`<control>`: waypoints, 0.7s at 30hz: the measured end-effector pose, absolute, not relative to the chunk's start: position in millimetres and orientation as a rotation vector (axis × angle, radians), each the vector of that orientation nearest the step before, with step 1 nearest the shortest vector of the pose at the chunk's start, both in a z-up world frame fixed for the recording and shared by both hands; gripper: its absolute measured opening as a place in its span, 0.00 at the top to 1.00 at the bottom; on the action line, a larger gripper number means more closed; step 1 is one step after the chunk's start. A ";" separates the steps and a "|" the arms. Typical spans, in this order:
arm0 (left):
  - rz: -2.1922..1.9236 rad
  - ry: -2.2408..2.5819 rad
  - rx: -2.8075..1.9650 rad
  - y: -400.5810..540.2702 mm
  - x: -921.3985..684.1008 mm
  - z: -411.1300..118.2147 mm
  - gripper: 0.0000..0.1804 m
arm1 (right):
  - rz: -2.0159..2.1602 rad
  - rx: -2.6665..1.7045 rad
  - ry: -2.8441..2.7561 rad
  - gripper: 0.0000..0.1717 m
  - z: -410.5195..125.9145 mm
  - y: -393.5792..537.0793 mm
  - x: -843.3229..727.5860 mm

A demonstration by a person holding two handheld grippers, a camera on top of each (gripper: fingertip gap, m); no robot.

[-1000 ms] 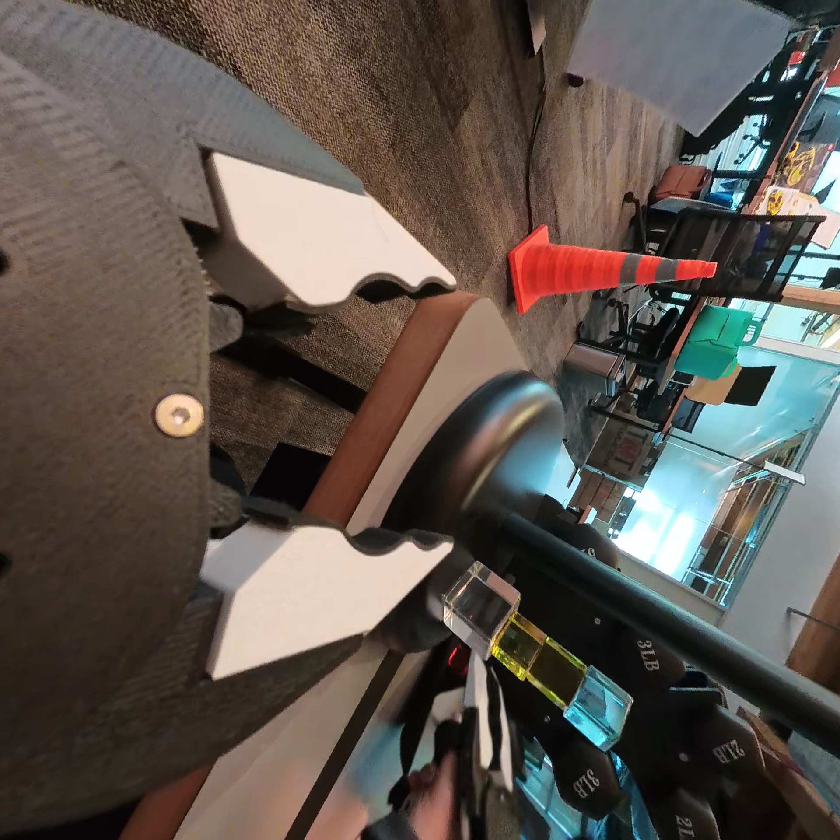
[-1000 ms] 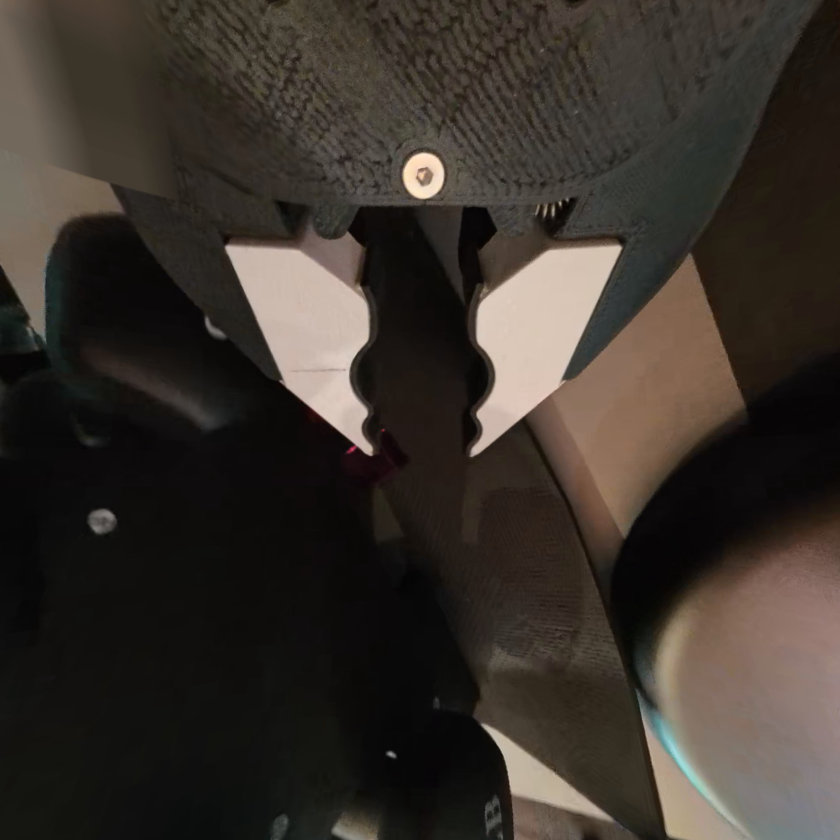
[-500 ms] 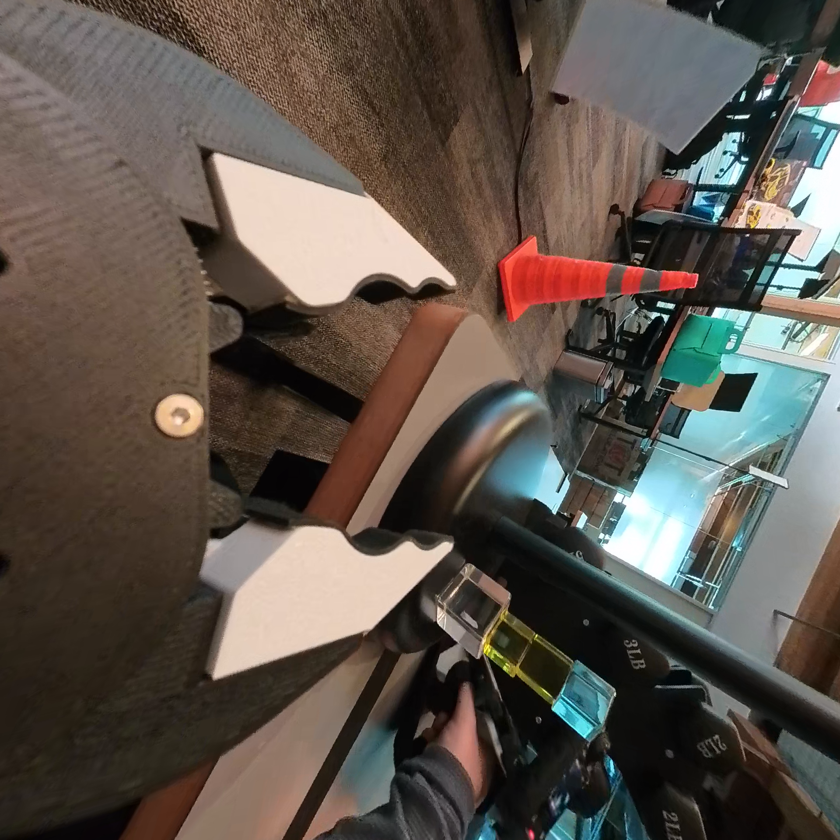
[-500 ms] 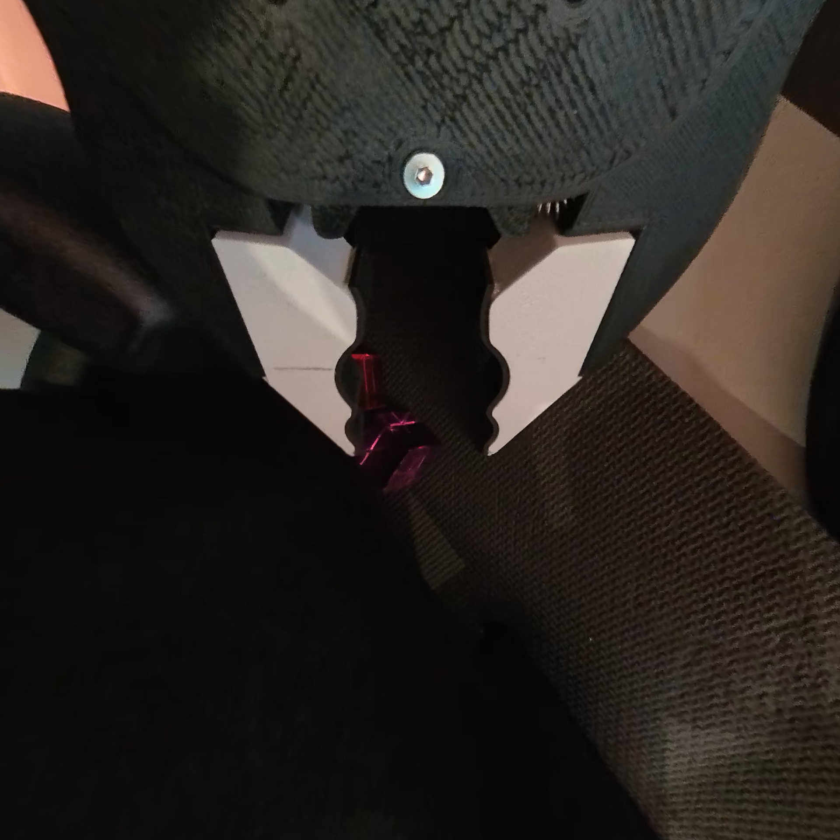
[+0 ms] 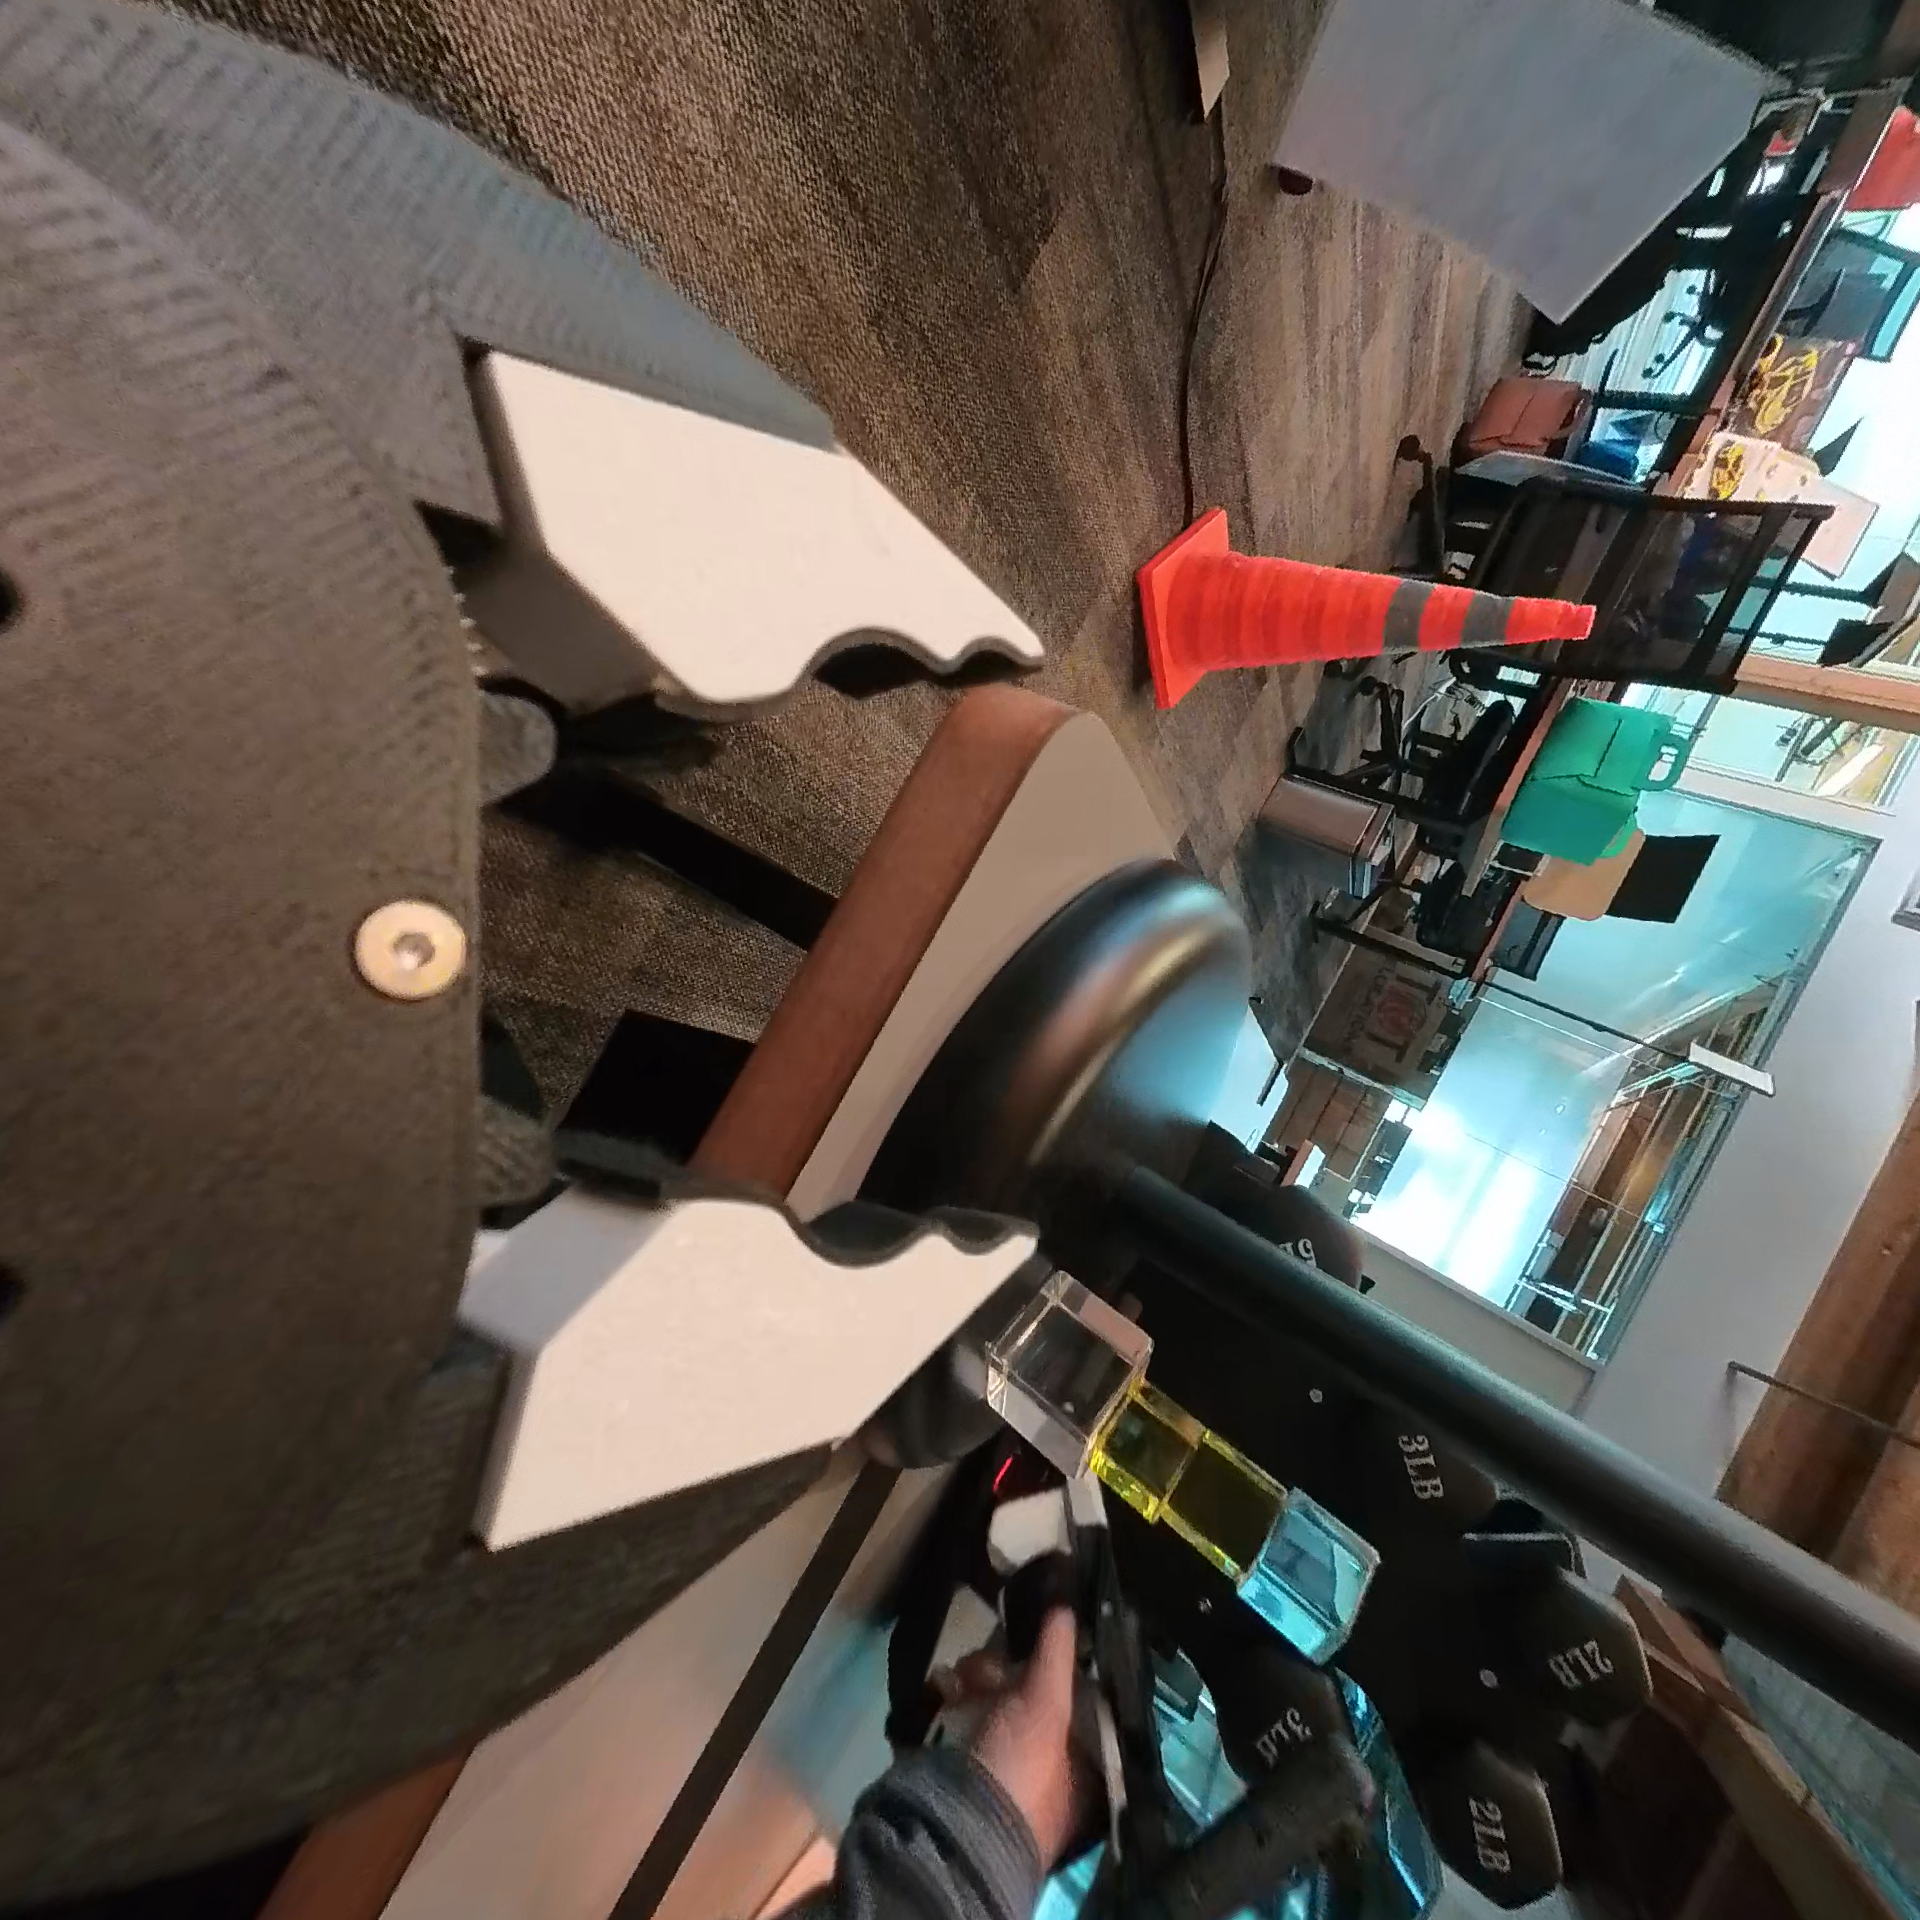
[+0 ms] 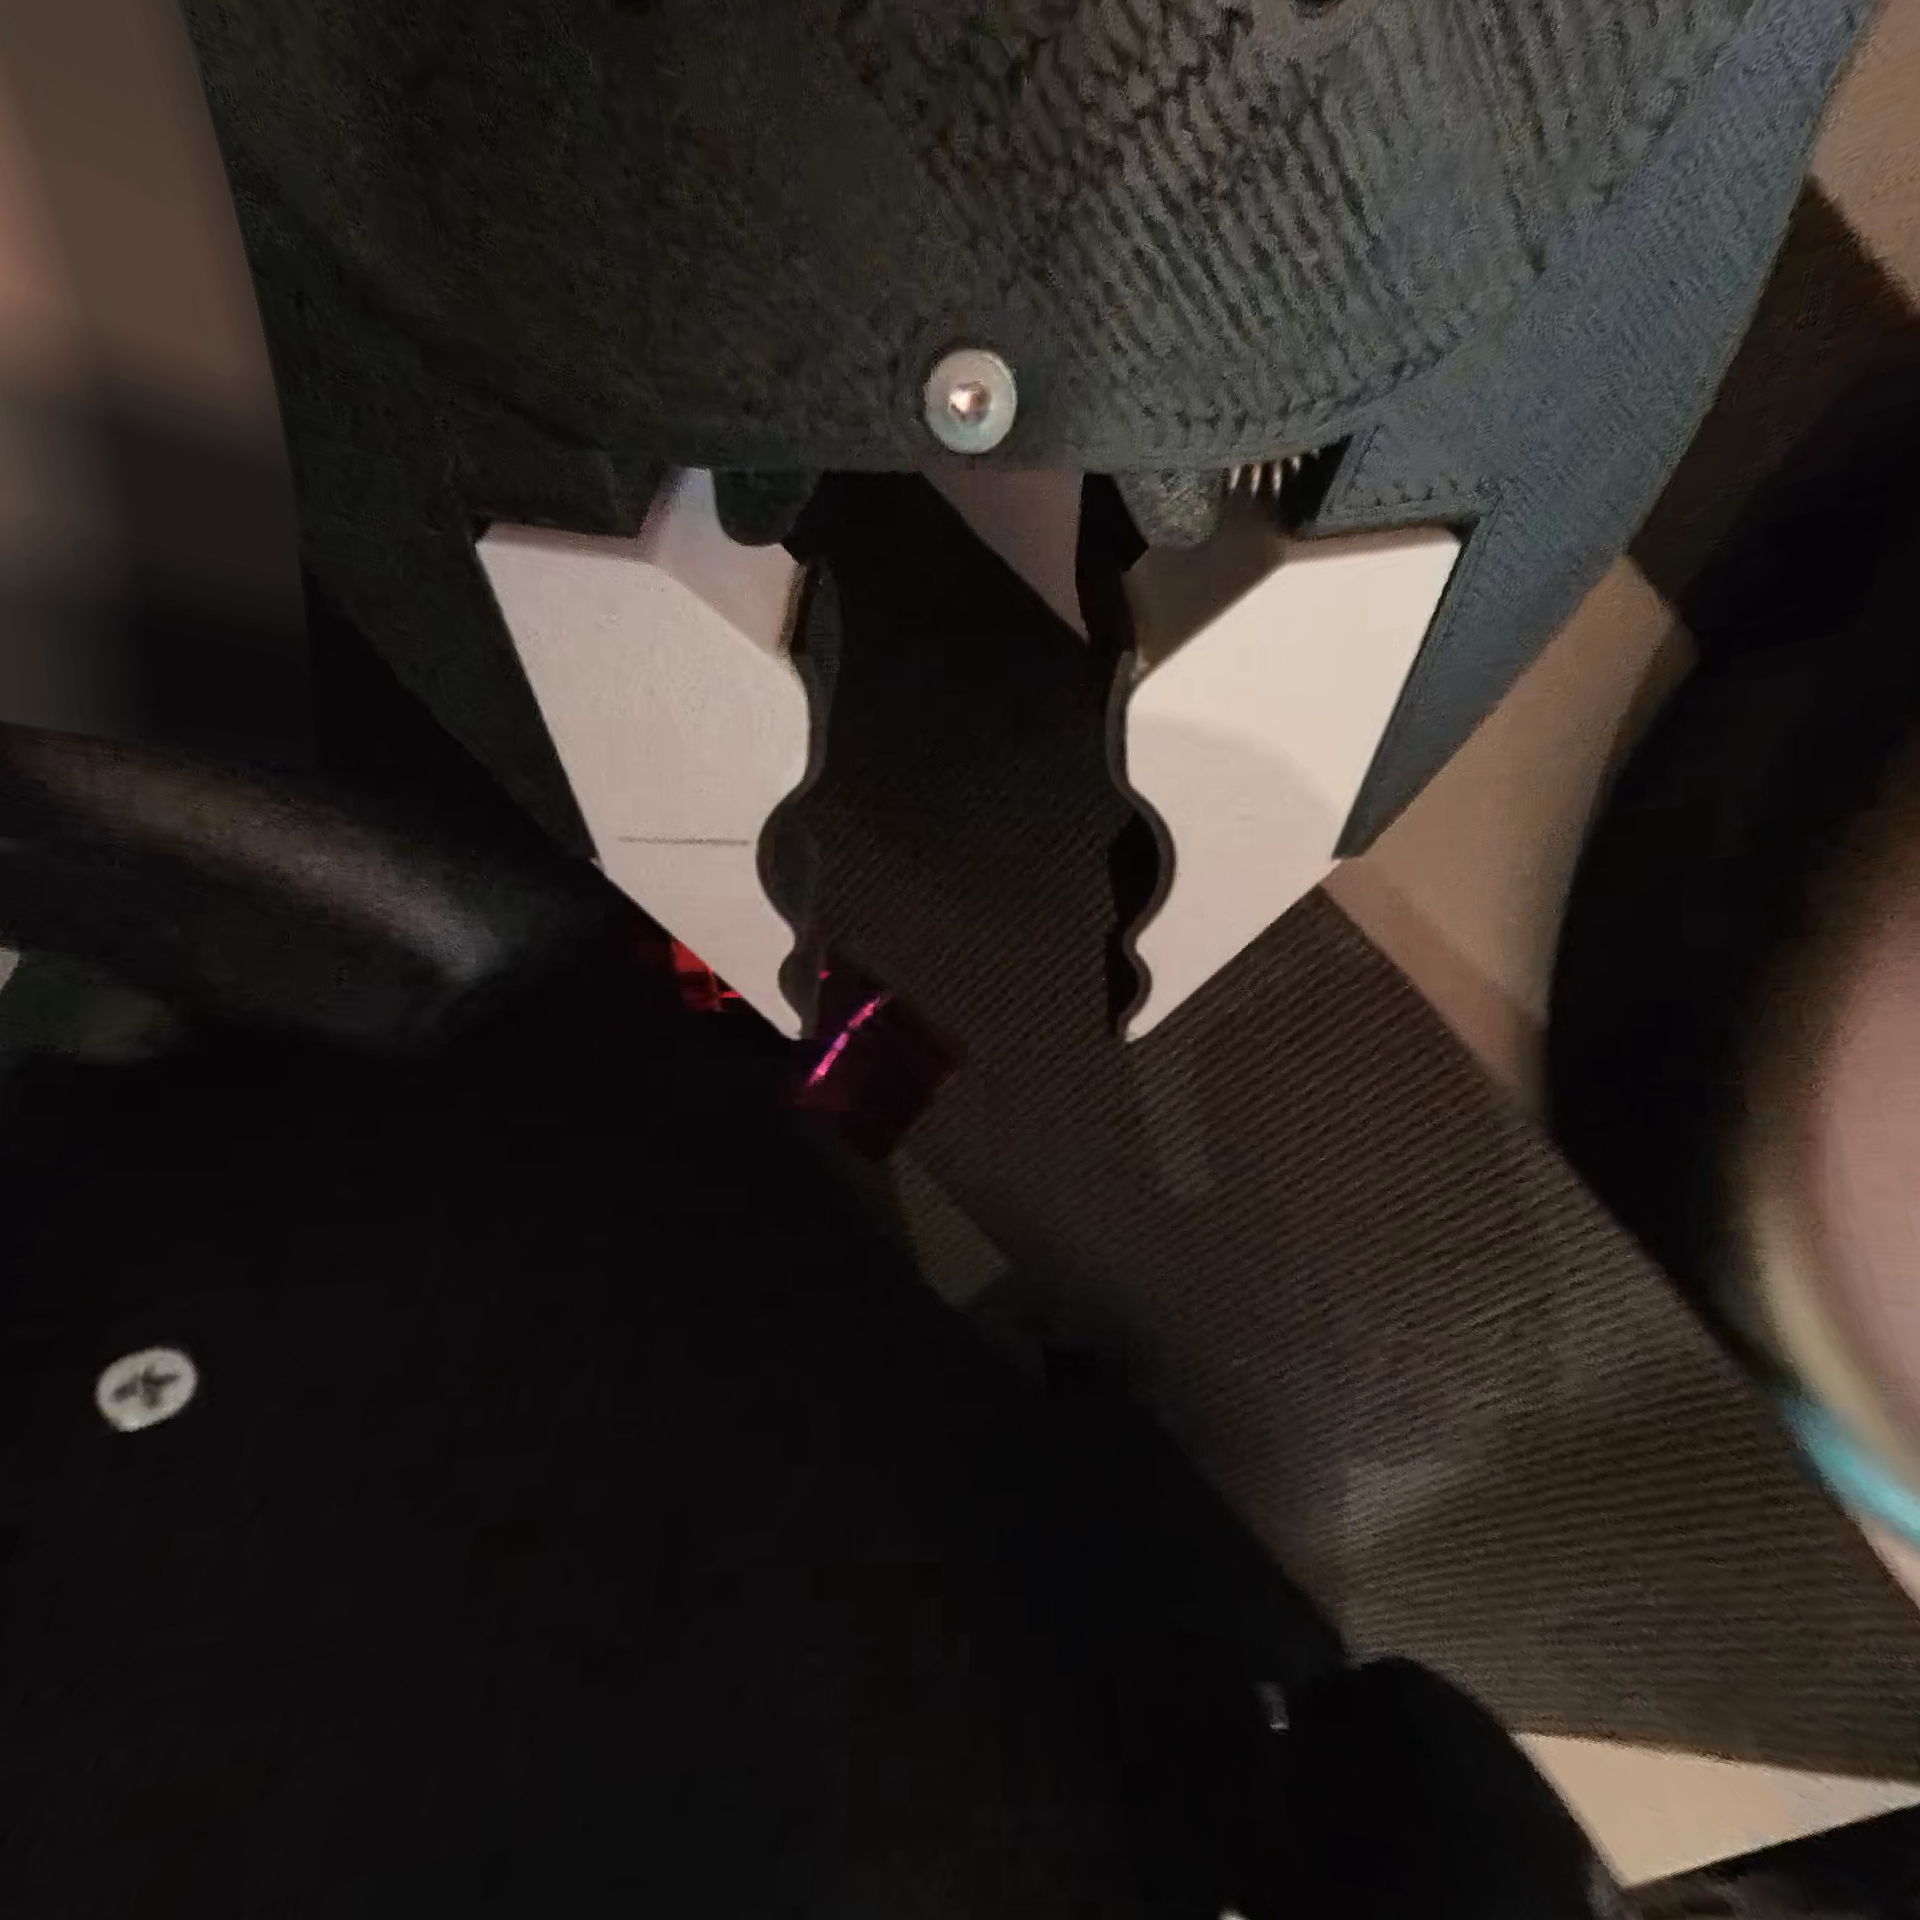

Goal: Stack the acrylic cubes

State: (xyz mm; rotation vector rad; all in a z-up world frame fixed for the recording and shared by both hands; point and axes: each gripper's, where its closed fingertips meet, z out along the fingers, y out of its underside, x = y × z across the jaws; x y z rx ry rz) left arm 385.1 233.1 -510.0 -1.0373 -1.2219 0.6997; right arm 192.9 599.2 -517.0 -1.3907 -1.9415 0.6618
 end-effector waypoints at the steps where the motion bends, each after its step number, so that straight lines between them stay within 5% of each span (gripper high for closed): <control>1: 0.697 -1.220 -1.040 234.8 384.7 -510.2 0.45 | 0.651 -1.424 -1.919 0.68 -521.8 601.1 191.0; 13: 0.672 -1.213 -1.031 235.8 386.2 -509.1 0.45 | 0.839 -1.608 -1.739 0.72 -543.9 605.2 177.5; 16: 0.678 -1.206 -1.039 237.8 387.7 -508.4 0.45 | 0.822 -1.575 -1.727 0.86 -540.9 605.8 172.3; 21: 0.679 -1.205 -1.033 236.2 390.4 -507.6 0.45 | 0.801 -1.382 -1.859 0.86 -538.6 583.1 178.6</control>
